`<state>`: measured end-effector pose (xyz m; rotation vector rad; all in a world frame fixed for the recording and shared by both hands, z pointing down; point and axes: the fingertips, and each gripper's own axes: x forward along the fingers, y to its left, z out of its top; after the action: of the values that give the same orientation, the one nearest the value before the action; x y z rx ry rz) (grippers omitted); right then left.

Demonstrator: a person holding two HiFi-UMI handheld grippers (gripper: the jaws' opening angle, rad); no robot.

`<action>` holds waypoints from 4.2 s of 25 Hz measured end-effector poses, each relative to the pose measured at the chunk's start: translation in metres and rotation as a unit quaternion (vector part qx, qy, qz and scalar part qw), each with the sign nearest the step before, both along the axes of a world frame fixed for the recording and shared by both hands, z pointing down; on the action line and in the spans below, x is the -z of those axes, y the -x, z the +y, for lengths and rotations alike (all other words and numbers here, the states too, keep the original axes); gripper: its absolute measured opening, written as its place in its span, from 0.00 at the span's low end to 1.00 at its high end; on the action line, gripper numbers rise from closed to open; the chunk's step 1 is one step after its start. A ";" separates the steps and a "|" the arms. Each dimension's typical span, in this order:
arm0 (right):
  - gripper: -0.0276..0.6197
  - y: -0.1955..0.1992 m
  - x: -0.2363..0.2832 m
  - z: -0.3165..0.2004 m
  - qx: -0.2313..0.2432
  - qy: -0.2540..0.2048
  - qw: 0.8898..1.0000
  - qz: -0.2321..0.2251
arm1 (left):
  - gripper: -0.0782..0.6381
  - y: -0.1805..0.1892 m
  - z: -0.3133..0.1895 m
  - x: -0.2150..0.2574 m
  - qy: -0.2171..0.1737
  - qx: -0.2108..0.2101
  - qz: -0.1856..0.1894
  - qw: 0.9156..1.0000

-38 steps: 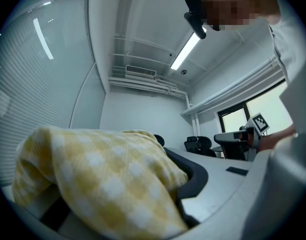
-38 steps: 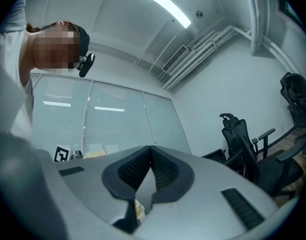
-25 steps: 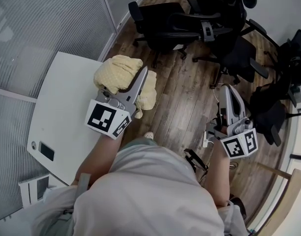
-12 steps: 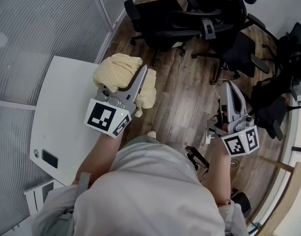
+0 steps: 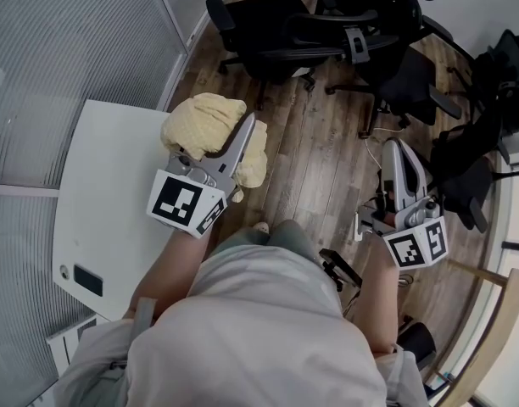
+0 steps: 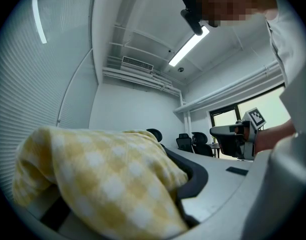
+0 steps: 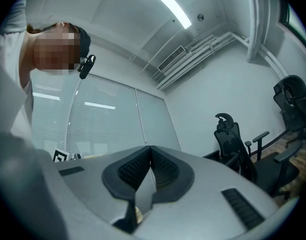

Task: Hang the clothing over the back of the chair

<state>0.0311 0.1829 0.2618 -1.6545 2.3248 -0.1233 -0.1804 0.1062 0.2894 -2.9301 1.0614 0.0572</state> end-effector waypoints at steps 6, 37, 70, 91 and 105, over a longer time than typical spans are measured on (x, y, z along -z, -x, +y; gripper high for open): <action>0.08 0.006 -0.003 -0.001 -0.002 0.004 1.000 -0.003 | 0.21 0.007 -0.004 0.000 0.001 0.001 0.002 1.000; 0.08 -0.028 0.000 -0.083 0.024 -0.004 1.000 -0.016 | 0.21 -0.025 -0.068 0.006 -0.003 0.021 0.001 1.000; 0.08 -0.092 -0.001 -0.228 0.103 0.002 0.994 -0.029 | 0.21 -0.088 -0.168 0.007 0.002 0.073 -0.010 0.997; 0.08 -0.133 0.006 -0.268 0.143 -0.015 0.989 -0.042 | 0.21 -0.128 -0.186 0.015 -0.008 0.114 -0.017 0.993; 0.08 -0.160 -0.001 -0.283 0.162 -0.013 0.986 -0.044 | 0.21 -0.156 -0.188 0.011 -0.007 0.123 -0.021 0.992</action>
<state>0.1906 -0.0997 0.2624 -1.2209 2.4946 -0.2252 -0.0242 -0.0822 0.2780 -2.7499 1.3979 -0.0018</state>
